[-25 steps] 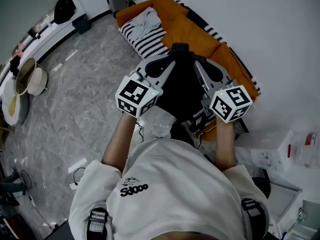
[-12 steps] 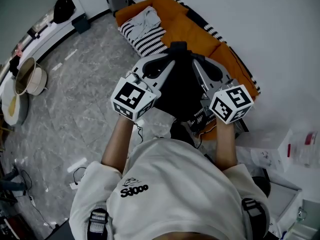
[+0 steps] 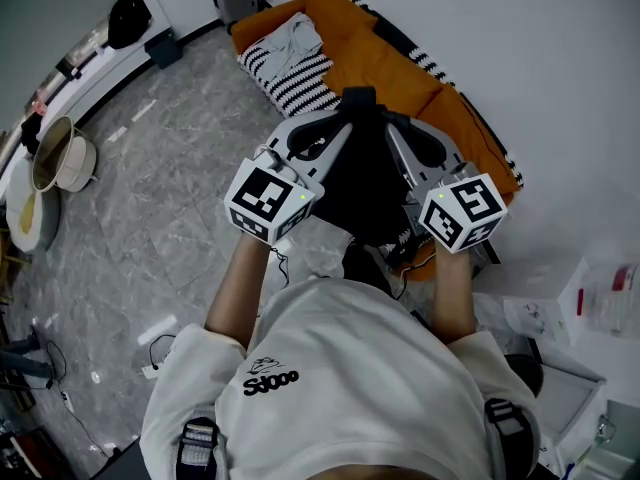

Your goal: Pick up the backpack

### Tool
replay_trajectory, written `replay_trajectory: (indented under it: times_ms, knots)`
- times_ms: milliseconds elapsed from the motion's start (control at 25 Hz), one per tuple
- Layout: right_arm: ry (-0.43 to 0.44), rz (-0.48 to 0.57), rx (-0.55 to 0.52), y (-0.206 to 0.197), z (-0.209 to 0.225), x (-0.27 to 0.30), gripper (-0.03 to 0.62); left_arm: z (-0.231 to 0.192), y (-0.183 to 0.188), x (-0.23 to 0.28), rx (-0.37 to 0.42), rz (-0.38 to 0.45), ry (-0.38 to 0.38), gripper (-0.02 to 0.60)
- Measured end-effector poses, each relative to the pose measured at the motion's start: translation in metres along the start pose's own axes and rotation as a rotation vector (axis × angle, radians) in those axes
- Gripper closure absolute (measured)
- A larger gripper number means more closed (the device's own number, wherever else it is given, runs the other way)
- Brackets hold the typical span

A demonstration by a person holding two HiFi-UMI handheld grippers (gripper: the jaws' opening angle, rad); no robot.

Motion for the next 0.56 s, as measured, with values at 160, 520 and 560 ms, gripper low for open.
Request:
replay_trajectory:
  times_ms: [160, 520, 560]
  knots:
    - [0.0, 0.001, 0.002, 0.001, 0.001, 0.002, 0.534, -0.003, -0.001, 0.0, -0.006, 0.002, -0.004, 0.537]
    - [0.008, -0.009, 0.014, -0.004, 0.012, 0.011, 0.536, -0.011, -0.007, 0.009, -0.01, -0.015, 0.013, 0.537]
    - [0.011, -0.01, 0.014, -0.004, 0.013, 0.012, 0.536, -0.012, -0.008, 0.01, -0.013, -0.016, 0.016, 0.537]
Point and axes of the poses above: the fingertips, and each gripper's own axes: x forward along the fingers, z to its right, y out of its top, the point moved 9 cm from there along -x, backward along the fingers, and after that the axes turned 13 degrees about y, right-handed, at the moved point
